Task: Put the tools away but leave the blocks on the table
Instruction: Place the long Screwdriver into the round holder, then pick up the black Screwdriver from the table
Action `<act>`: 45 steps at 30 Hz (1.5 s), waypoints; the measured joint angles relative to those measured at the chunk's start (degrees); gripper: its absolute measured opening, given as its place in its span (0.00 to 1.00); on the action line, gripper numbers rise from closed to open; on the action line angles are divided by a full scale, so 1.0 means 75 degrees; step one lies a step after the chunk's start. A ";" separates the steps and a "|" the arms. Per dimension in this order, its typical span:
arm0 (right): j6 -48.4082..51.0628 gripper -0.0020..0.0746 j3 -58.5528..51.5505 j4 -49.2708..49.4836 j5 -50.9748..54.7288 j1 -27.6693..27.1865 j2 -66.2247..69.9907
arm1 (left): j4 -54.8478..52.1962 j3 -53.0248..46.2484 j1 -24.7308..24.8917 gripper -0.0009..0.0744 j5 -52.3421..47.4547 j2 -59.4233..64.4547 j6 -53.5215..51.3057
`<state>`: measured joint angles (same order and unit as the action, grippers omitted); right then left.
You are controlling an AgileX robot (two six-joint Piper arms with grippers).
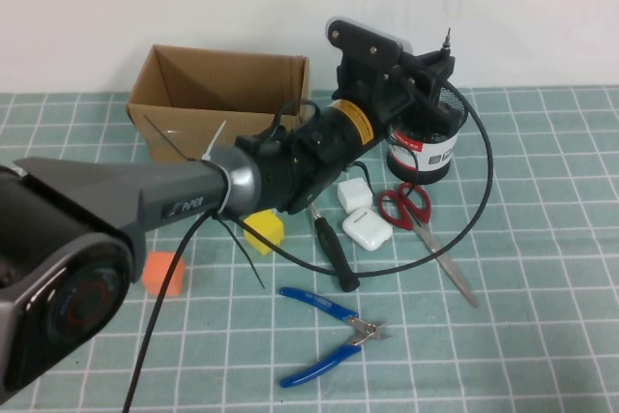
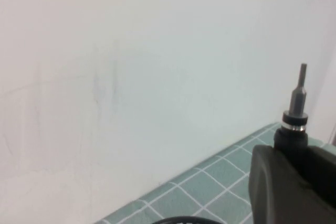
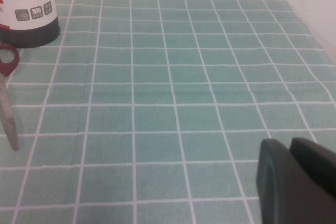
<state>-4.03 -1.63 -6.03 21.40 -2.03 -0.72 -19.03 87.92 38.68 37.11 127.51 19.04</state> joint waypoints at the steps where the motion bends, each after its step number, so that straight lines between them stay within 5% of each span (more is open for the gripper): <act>1: 0.0000 0.01 0.0000 0.0000 0.0000 0.0000 0.0000 | -0.0055 0.0053 0.0000 0.08 -0.0071 0.0000 -0.0008; 11: 0.0000 0.01 0.0000 0.0000 0.0000 0.0000 0.0000 | -0.0121 0.0338 0.0000 0.32 -0.0826 0.0094 -0.0008; 19: 0.0000 0.01 0.0000 0.0000 0.0000 0.0000 0.0000 | -0.0134 0.0338 0.0000 0.35 -0.1906 -0.0157 0.0395; 32: 0.0000 0.01 0.0000 0.0000 0.0000 0.0000 0.0000 | 0.0027 0.0338 0.0231 0.03 -0.8954 -0.3007 0.0471; 40: 0.0000 0.01 0.0000 0.0000 0.0000 0.0000 0.0000 | 0.1675 0.0338 0.0261 0.01 -1.2413 -0.3544 -0.0824; 45: 0.0000 0.01 0.0000 0.0000 0.0000 0.0000 0.0000 | 0.2253 0.0338 0.0289 0.01 -1.3403 -0.3513 -0.1027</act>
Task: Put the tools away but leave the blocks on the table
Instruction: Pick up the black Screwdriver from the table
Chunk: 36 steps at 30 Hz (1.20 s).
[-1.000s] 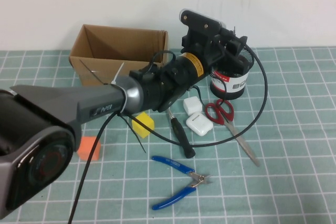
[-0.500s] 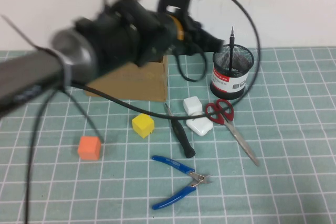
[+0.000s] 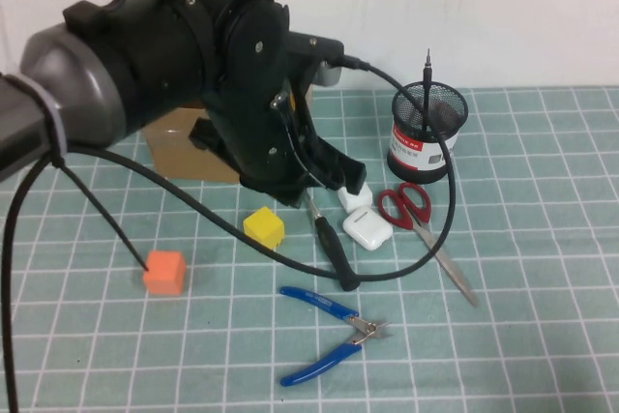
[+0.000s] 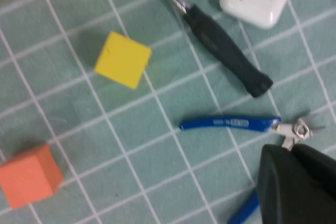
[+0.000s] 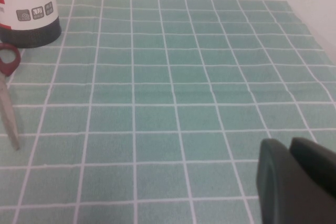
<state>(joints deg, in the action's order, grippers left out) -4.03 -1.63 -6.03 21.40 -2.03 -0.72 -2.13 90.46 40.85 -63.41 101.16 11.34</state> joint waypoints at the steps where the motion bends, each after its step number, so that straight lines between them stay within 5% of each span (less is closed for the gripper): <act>1: 0.0000 0.01 0.0000 0.0000 0.0000 0.0000 0.0000 | 0.0094 0.0000 0.0000 0.01 -0.0036 0.0018 -0.0038; 6: 0.0000 0.01 0.0000 0.0000 0.0000 0.0000 0.0000 | 0.0818 0.0015 0.0000 0.08 -0.0278 0.0296 -0.0216; 15: 0.0000 0.01 0.0000 0.0000 0.0000 0.0000 0.0000 | 0.2333 0.0045 0.0102 0.43 -0.0034 0.1576 0.0180; 25: 0.0000 0.01 0.0000 0.0000 0.0000 0.0000 0.0000 | 0.0876 0.0392 0.0221 0.46 0.0868 0.2195 0.1905; 36: 0.0000 0.01 0.0000 0.0000 0.0000 0.0000 0.0000 | 0.0483 0.1480 0.0028 0.46 0.0458 0.3125 0.2121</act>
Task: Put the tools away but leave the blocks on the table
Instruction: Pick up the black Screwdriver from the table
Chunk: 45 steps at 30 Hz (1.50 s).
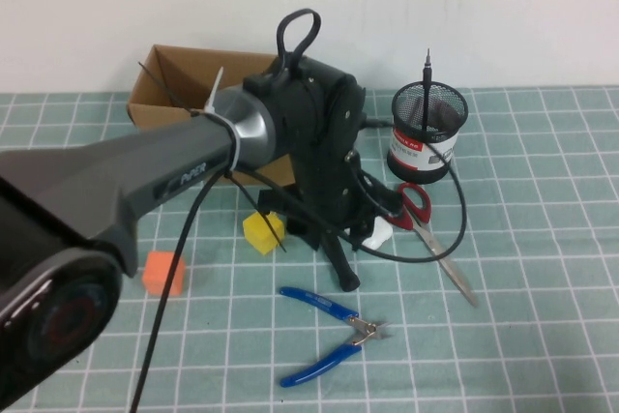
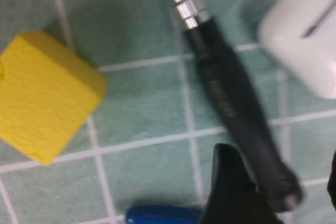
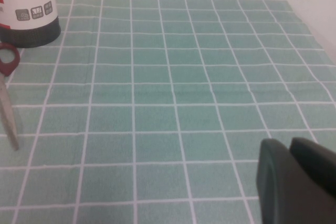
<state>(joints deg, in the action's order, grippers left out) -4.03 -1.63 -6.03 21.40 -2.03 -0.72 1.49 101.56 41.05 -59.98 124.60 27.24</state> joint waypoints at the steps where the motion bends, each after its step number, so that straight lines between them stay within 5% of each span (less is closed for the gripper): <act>1: 0.0000 0.01 0.0000 0.0000 0.0000 0.0000 0.0000 | -0.0033 0.0016 -0.0014 0.46 -0.0061 0.0060 0.0000; 23: 0.0000 0.01 0.0000 0.0000 0.0000 0.0000 0.0000 | -0.0532 0.0029 -0.0152 0.46 0.0854 0.0714 -0.0138; 30: 0.0000 0.01 0.0000 0.0000 0.0000 0.0000 0.0000 | -0.0562 0.0045 -0.0152 0.26 0.0854 0.0729 -0.0528; 45: 0.0000 0.01 0.0000 0.0000 0.0000 0.0000 0.0000 | -0.0562 0.0045 0.0007 0.25 0.0186 0.0195 -0.1776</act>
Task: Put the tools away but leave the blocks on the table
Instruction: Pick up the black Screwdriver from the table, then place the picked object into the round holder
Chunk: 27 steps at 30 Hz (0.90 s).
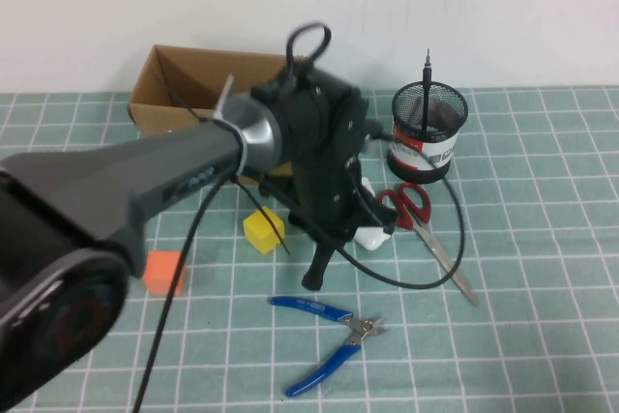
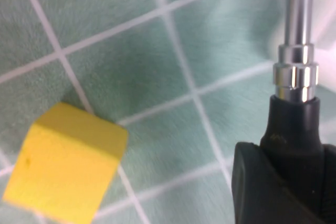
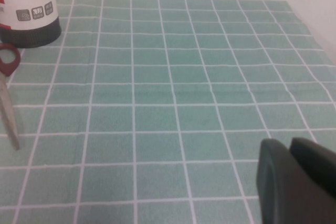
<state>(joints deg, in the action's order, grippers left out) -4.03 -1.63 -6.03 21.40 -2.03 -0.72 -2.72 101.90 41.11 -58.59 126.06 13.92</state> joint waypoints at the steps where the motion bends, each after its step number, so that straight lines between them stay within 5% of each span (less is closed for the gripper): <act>1: 0.0000 0.01 0.0000 0.0000 0.0000 0.0000 0.0000 | 0.0000 0.0000 0.0050 0.25 -0.0093 -0.0156 -0.0124; 19: 0.0000 0.01 0.0000 0.0000 0.0000 0.0000 0.0000 | 0.0150 -0.0232 0.0725 0.25 -0.0617 -0.1591 -0.1856; 27: 0.0000 0.01 0.0000 0.0000 0.0000 0.0000 0.0000 | 0.0246 -0.1901 0.0725 0.25 0.1317 -0.2794 -0.1983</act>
<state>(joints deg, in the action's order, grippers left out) -4.03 -1.63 -6.03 21.40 -2.03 -0.72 -0.87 87.64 46.55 -48.71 105.11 -0.95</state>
